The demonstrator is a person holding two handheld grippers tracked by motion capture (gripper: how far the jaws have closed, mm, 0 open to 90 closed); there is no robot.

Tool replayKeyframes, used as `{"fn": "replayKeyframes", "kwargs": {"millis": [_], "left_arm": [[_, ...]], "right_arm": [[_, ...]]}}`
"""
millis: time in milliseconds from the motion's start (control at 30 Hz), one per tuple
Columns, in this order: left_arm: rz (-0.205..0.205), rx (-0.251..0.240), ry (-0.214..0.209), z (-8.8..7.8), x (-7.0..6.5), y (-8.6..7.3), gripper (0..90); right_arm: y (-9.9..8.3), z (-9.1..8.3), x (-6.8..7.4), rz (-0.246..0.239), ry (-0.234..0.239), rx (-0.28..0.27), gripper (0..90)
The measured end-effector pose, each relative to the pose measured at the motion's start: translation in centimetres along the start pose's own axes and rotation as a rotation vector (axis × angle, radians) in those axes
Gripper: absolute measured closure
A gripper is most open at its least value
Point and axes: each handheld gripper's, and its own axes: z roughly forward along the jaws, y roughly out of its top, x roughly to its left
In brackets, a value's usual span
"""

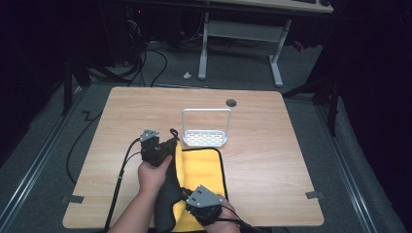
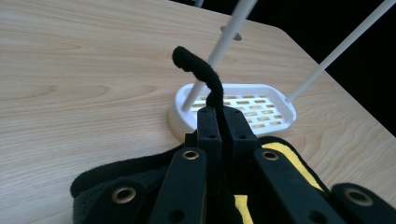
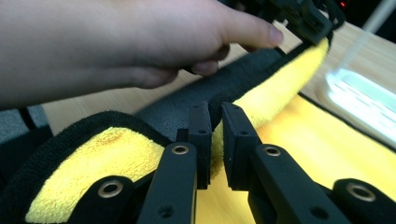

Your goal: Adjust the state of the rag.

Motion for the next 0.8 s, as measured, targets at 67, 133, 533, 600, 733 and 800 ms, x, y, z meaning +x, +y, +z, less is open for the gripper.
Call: {"fn": "replayKeyframes", "kwargs": {"millis": [67, 133, 533, 600, 733, 800], "left_arm": [[-0.001, 0.003, -0.002, 0.6, -0.6, -0.2, 86.7], [0.011, 0.002, -0.007, 1.0, -1.3, -0.4, 86.7], [0.064, 0.066, 0.017, 3.6, -5.1, -0.6, 86.3], [0.087, 0.081, 0.024, 4.2, -5.6, -0.7, 86.1], [0.067, 0.086, 0.027, 4.9, -6.1, -0.8, 85.9], [0.082, 0.088, 0.020, 5.0, -6.5, -0.7, 85.8]], "right_arm": [[-0.8, -0.5, -0.6, 0.012, -0.015, 0.005, 83.6], [-1.4, -1.1, -1.2, 0.027, -0.023, 0.006, 83.6], [-4.2, -3.0, -3.1, 0.038, -0.073, 0.064, 83.4], [-4.6, -3.2, -3.3, 0.034, -0.078, 0.075, 83.3], [-5.2, -3.6, -3.6, 0.035, -0.084, 0.095, 83.1], [-5.5, -4.0, -3.7, 0.038, -0.087, 0.097, 83.1]]}}
